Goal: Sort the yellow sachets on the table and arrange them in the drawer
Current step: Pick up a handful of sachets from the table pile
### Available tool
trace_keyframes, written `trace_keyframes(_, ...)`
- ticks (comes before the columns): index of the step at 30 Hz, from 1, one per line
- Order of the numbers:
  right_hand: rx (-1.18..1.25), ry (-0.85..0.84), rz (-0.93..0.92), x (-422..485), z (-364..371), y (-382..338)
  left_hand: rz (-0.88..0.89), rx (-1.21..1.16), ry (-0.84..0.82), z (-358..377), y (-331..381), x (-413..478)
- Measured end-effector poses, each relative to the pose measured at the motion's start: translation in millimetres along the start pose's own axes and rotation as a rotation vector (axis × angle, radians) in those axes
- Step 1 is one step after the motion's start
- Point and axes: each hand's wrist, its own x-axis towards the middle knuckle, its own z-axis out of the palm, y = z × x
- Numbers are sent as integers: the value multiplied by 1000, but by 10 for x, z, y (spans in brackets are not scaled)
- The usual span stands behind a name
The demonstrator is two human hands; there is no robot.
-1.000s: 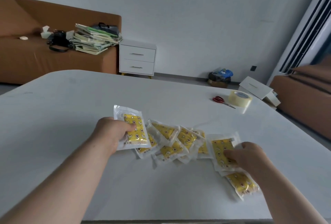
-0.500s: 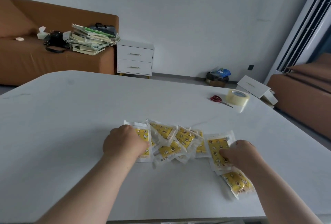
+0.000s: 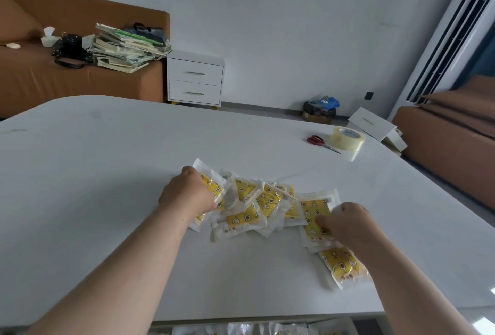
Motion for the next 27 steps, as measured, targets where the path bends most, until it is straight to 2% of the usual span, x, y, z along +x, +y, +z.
trace_keyframes(7,32,1,-7,17,12,18,-76,-210,32,-63,-41,97)
trace_keyframes(12,37,-13,-3,14,5,20,-113,-295,-32,-72,-42,133)
trace_keyframes(17,37,-13,0,2,-2,15,-40,-233,-46,46,46,95)
trace_keyframes(21,30,-21,-6,-9,2,10,16,45,19,139,211,33)
trace_keyframes(27,70,-13,-22,4,-2,47,-26,-26,-21,143,227,40)
